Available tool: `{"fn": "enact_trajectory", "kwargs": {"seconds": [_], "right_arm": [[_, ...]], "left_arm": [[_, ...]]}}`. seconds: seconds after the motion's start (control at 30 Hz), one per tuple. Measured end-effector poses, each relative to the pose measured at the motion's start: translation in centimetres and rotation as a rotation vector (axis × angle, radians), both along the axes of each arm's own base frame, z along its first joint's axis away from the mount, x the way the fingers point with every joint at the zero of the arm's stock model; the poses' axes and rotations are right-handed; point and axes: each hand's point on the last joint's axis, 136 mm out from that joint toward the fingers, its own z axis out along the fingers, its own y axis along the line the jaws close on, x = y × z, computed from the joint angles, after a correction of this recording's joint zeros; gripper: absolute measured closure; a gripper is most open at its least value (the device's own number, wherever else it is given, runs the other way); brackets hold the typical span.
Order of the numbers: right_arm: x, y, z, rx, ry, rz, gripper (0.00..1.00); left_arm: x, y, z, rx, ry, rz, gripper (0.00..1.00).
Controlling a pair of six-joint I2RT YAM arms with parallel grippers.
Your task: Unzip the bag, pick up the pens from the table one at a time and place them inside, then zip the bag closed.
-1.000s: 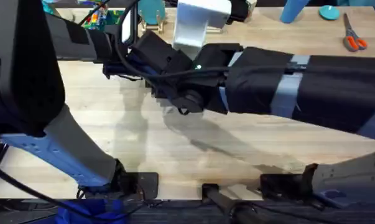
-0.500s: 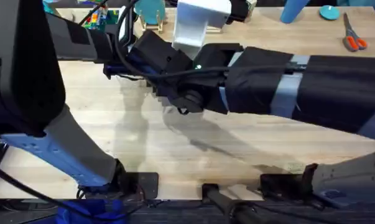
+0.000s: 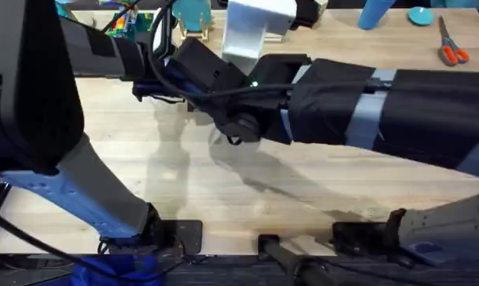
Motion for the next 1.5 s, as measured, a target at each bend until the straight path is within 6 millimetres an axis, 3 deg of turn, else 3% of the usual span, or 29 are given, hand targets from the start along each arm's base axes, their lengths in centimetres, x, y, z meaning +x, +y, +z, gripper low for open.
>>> {"fn": "enact_trajectory", "kwargs": {"seconds": [0.97, 1.5], "right_arm": [[0.0, 0.0, 0.0, -0.002, -0.001, 0.000, 0.972], [-0.1, -1.3, -0.2, -0.065, -0.005, -0.020, 0.971]], "left_arm": [[0.0, 0.0, 0.0, 0.001, 0.000, 0.000, 0.958], [0.0, 0.0, 0.0, 0.003, -0.003, 0.000, 0.958]]}}
